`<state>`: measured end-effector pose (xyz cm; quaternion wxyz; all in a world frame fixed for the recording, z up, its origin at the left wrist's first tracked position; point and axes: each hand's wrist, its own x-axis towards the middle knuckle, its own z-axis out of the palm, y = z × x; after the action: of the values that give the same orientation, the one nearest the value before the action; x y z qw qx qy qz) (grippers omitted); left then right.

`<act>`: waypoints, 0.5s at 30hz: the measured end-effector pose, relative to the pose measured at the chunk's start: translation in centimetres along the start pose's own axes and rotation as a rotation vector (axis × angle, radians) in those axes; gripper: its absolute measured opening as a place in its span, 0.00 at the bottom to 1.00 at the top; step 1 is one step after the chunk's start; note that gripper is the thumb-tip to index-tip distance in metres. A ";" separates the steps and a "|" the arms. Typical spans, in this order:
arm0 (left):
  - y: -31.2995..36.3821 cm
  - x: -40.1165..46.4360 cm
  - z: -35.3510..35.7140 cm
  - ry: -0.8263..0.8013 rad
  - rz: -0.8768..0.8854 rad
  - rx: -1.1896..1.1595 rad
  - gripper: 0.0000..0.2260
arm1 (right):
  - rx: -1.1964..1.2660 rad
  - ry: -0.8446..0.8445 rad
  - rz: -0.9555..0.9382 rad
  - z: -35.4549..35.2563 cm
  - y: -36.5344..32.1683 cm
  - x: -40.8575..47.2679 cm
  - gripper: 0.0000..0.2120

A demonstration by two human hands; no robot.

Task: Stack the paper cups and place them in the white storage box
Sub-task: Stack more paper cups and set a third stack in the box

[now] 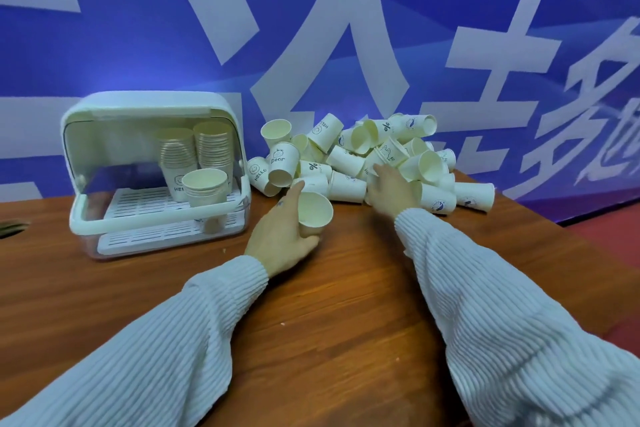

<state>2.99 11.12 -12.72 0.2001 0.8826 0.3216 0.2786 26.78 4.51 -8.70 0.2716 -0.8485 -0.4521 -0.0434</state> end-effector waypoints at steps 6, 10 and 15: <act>-0.7 -0.4 -1.1 0.022 -0.012 -0.049 0.45 | -0.081 0.162 0.066 0.4 1.4 -0.4 0.11; -0.7 -0.5 -3.0 0.118 -0.006 -0.095 0.38 | 0.051 0.327 -0.012 -1.0 -0.4 -1.7 0.09; -0.8 -1.0 -7.0 0.349 0.022 -0.127 0.39 | 0.355 0.383 -0.211 -1.5 -5.7 -3.2 0.05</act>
<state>-2.38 12.25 -8.20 0.1934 0.8101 0.3234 0.4492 20.69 3.93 -6.01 0.4906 -0.7121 -0.4790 -0.1509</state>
